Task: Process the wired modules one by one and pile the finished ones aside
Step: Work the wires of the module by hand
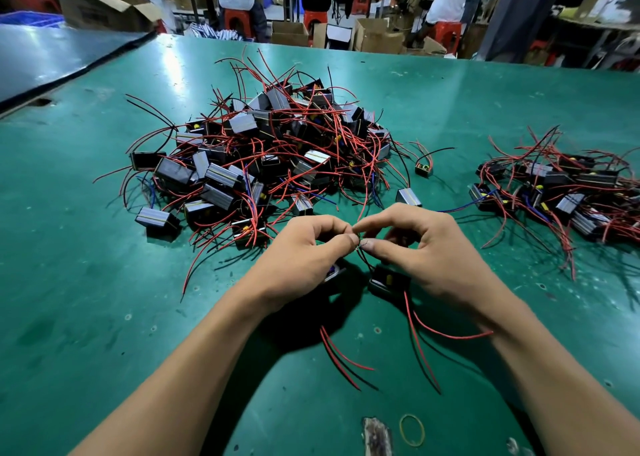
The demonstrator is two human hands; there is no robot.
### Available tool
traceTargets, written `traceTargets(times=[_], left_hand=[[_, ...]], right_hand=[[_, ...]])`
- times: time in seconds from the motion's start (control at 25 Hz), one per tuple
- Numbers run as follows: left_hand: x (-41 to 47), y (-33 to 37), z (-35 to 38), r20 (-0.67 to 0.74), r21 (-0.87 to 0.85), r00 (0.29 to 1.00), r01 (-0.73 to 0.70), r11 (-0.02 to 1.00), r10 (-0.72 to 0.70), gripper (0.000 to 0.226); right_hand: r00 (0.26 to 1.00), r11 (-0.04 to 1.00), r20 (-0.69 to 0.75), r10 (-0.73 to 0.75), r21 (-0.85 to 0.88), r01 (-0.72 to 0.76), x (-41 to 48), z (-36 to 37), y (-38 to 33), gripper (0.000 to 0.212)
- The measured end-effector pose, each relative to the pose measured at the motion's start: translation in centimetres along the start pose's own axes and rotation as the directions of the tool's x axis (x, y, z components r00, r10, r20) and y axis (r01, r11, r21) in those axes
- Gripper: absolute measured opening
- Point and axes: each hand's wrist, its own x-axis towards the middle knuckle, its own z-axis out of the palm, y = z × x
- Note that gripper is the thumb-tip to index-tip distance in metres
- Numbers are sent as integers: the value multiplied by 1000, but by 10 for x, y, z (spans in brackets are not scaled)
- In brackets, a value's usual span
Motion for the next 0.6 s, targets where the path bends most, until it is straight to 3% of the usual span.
traceTargets(times=[0.28,0.4,0.48,0.6], left_hand=[[-3,3,-4,42,-15,999,-35,999,35,13],[-3,4,-5,48,5,998,-51,999,51,12],[-4,3,-2,63,51,996,-63,997,60,12],[-2,1,1,44,52,998,-57,997,55,12]], right_hand=[[1000,1000,-22,-7,21,7,1,-2,4,3],[974,958,117,196,190,-215,2,-1,5,17],[886,811,288,364,369,-453,4,-2,5,21],[848,750,338,408,406,-523,5,-3,9,22]])
